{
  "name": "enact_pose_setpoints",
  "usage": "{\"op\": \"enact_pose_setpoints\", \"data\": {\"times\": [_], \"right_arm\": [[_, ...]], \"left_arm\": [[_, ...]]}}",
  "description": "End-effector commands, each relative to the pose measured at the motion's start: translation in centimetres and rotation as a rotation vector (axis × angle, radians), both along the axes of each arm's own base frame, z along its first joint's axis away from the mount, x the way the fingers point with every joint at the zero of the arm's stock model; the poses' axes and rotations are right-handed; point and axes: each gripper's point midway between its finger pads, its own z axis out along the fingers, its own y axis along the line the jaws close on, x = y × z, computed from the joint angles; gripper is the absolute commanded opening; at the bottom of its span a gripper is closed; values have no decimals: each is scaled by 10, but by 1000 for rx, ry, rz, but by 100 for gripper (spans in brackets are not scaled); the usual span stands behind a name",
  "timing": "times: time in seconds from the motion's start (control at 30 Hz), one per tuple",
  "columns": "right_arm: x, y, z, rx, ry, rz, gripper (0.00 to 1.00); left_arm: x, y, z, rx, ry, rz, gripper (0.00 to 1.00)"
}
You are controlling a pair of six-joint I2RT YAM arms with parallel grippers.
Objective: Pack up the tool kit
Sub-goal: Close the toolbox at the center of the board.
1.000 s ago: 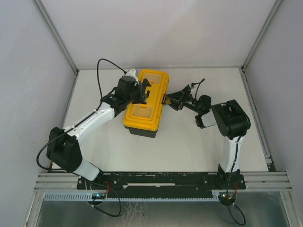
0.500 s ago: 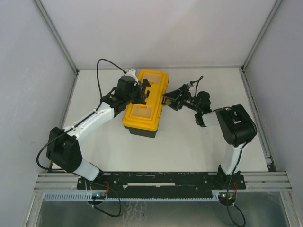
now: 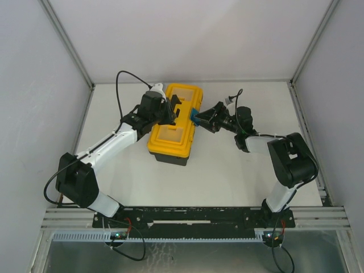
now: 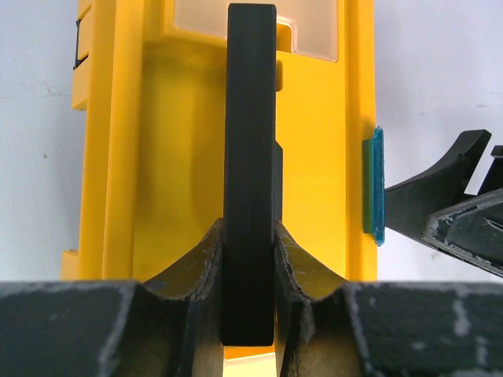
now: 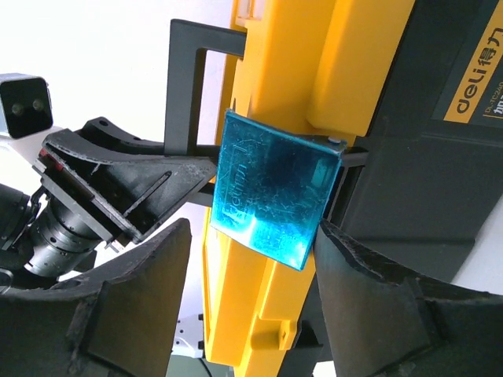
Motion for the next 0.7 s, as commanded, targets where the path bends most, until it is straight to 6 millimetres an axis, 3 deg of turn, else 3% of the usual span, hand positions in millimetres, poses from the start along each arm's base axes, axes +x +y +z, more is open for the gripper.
{"op": "enact_pose_setpoints", "data": {"times": [0.0,0.23,0.67], "right_arm": [[1,9,35,58,-107,17,61],[5,3,23,83,-73,-3,51],[9,-4,15,140,-53,11,55]], "left_arm": [[-3,-1,12,-31,-26,-9,0],[-3,-1,12,-28,-26,-8,0],[-5,-1,15,-32,-37,-17,0]]}}
